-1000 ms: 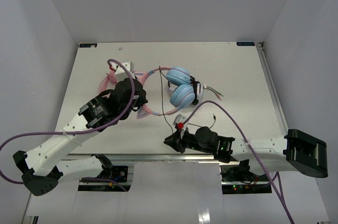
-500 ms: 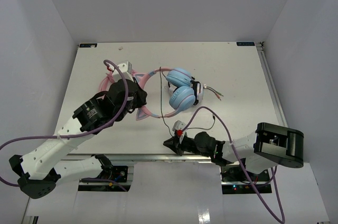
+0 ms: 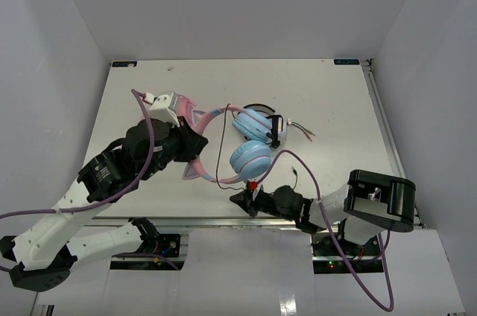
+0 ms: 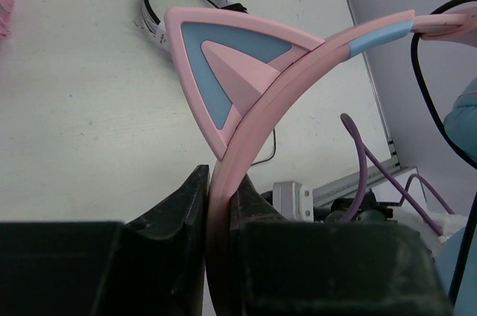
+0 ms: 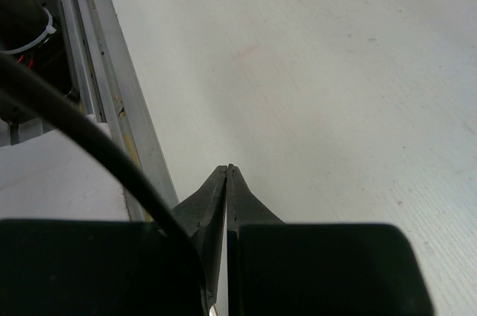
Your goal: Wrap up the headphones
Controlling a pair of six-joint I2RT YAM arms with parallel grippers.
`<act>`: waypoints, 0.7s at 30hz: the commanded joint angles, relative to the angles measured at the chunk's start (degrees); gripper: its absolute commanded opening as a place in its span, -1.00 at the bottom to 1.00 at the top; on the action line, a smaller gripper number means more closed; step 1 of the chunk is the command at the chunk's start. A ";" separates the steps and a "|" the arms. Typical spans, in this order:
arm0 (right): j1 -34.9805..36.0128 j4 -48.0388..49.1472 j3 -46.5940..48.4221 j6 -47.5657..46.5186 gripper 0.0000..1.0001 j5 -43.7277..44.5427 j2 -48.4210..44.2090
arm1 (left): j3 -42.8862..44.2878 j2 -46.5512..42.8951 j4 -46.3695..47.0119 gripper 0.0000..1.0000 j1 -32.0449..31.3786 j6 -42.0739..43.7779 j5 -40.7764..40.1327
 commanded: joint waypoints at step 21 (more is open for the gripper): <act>-25.42 -35.15 11.70 -0.09 -0.85 -0.97 -38.25 | 3.82 -2.02 -6.23 -1.00 0.06 25.92 26.14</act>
